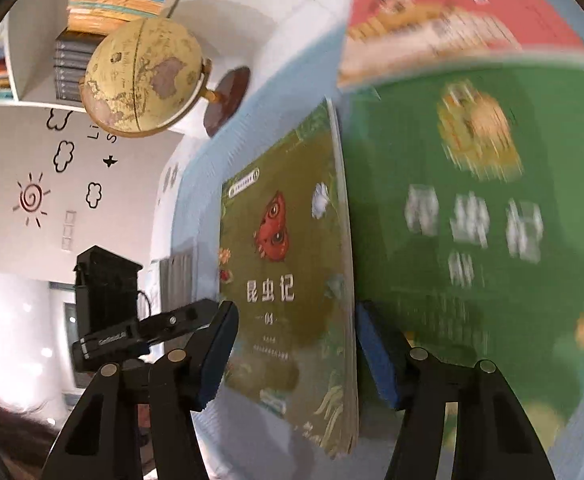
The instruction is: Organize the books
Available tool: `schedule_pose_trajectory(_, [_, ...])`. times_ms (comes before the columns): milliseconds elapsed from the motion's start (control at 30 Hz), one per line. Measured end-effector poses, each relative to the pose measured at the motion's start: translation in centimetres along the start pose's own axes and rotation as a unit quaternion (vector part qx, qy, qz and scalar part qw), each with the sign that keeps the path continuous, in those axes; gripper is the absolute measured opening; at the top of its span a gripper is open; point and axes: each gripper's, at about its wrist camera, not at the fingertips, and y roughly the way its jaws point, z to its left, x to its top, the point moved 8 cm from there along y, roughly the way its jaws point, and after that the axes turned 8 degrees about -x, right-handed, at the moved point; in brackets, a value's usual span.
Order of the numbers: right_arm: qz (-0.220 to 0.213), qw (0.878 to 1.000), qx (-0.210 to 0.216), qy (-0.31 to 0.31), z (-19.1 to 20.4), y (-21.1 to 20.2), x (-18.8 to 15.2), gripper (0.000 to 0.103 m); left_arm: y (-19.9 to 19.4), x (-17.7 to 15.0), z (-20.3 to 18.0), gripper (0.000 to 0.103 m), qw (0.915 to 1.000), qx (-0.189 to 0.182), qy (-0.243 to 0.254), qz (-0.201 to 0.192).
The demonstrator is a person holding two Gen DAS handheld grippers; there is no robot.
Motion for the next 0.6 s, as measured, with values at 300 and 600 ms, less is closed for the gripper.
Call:
schedule_pose_trajectory(300, [0.032, 0.999, 0.008, 0.028, -1.8, -0.4, -5.6, 0.057, 2.0, -2.1, -1.1, 0.045, 0.9941, -0.049, 0.037, 0.09])
schedule_pose_trajectory(600, [0.047, 0.994, 0.061, 0.076, -4.4, 0.2, -5.5, 0.012, 2.8, -1.0, -1.0, 0.031, 0.9922, -0.08, -0.003, 0.096])
